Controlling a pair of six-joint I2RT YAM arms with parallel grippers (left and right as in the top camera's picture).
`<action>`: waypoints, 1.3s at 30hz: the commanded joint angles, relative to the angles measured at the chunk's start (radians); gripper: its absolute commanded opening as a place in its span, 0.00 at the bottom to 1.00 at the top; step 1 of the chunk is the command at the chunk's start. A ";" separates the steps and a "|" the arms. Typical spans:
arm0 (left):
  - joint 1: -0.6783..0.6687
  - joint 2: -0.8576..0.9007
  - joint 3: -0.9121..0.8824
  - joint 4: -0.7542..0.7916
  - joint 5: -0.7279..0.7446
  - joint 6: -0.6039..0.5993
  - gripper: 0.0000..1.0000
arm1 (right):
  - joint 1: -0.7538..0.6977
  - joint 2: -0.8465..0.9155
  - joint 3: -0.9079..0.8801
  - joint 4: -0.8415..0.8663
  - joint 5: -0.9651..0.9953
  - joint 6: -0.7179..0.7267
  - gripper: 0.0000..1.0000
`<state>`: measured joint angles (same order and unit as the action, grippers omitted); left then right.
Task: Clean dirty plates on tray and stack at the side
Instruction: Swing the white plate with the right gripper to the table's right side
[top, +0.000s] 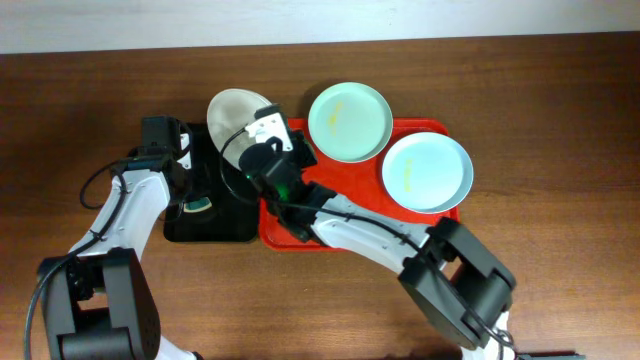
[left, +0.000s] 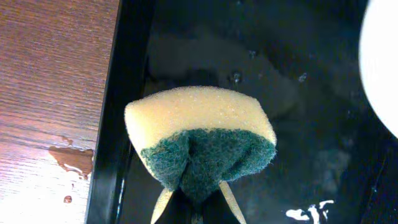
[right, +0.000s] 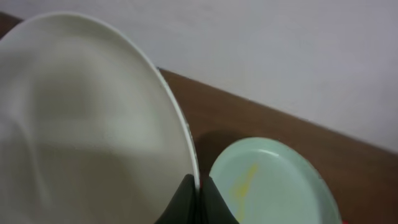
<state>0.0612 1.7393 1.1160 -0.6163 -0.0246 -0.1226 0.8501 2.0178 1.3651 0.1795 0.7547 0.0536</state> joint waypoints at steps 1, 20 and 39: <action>-0.002 -0.005 -0.009 0.002 0.011 0.016 0.00 | -0.051 -0.121 0.011 -0.086 -0.183 0.203 0.04; -0.002 -0.005 -0.009 0.002 0.011 0.015 0.00 | -0.678 -0.332 0.011 -0.719 -0.896 0.334 0.04; -0.002 -0.005 -0.009 0.003 0.033 0.016 0.00 | -1.425 -0.317 0.005 -0.904 -0.872 0.317 0.04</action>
<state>0.0612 1.7393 1.1160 -0.6159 -0.0063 -0.1226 -0.5278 1.7149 1.3670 -0.7155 -0.1707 0.3801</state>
